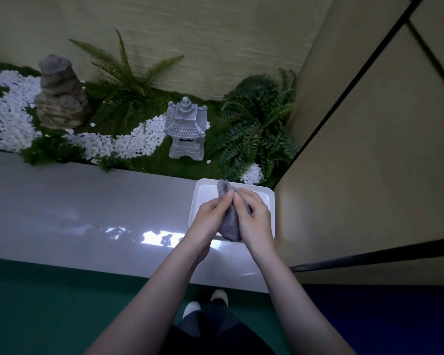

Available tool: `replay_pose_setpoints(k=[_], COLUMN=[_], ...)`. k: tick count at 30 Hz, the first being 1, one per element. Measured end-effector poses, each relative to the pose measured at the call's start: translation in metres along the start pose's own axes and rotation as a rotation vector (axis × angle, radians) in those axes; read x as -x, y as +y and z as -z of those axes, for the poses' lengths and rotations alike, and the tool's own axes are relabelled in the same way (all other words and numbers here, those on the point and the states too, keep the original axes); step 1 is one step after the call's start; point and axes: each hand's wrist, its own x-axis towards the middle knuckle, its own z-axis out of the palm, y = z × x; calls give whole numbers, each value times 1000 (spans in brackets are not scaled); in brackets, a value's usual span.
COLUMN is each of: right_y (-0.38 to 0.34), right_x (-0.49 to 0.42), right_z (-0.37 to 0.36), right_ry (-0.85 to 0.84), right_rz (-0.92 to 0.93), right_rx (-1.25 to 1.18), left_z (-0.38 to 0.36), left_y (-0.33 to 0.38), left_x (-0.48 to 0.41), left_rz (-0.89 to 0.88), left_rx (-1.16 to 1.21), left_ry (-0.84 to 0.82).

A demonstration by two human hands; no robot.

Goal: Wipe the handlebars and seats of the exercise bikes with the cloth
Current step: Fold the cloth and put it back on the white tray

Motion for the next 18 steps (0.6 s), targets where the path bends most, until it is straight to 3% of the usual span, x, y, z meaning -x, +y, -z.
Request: replay_pose_setpoints(k=[3,8,11,18], right_y=[0,8,18,28], right_x=[-12,-34,-44,-61], right_z=[6,19,24,16], right_ry=[5,153,200,69], right_rz=[-8,43,-46,-280], right_rx=[-22,-20,-58,-309], left_z=[-6,-9,-8,-7], left_y=[1,2,6,21], left_x=[-10,-27,-32,-45], left_rz=[-6,-7,-21,33], left_rx=[69,164,287,421], left_ry=[81,165,144,64])
